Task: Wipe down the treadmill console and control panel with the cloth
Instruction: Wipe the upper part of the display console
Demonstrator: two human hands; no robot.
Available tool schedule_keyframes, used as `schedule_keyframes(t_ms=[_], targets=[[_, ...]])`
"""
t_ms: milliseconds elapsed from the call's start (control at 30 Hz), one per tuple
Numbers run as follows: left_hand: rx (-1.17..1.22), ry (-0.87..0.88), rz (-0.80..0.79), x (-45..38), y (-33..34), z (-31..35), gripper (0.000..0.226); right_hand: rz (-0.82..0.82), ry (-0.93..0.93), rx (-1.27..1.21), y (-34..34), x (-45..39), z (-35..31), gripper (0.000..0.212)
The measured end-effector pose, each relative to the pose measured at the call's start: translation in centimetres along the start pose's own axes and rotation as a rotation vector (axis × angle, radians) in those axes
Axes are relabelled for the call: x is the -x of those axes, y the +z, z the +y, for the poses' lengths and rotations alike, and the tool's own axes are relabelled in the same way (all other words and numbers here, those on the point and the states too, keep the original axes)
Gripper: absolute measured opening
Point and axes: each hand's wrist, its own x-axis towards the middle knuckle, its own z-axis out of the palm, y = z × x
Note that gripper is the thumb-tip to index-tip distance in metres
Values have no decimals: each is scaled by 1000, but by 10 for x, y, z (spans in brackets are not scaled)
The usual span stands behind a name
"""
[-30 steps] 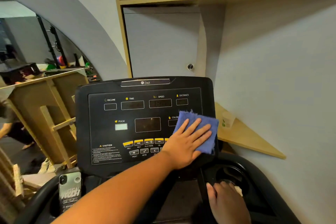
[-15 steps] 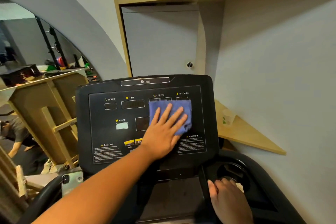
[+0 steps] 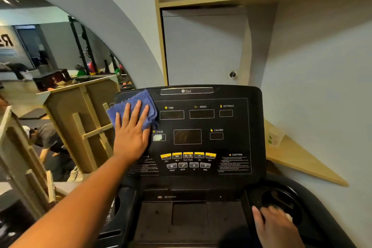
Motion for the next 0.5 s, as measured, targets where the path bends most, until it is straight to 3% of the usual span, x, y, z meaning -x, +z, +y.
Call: schedule_keyframes(t_ms=[100,233,367,500], targets=[[23,4,-21,29,12,17,67,125,6,-23,9,3,2,55],[17,257,-168,109,31,11,65,93,56,-16,11,-1,1,54],[-17,413,-287,142,26,-6,60,56,97,46,14,-4,2,27],[-52,524,-365,125,14,-6,58,42,65,23,4,-7,0,42]])
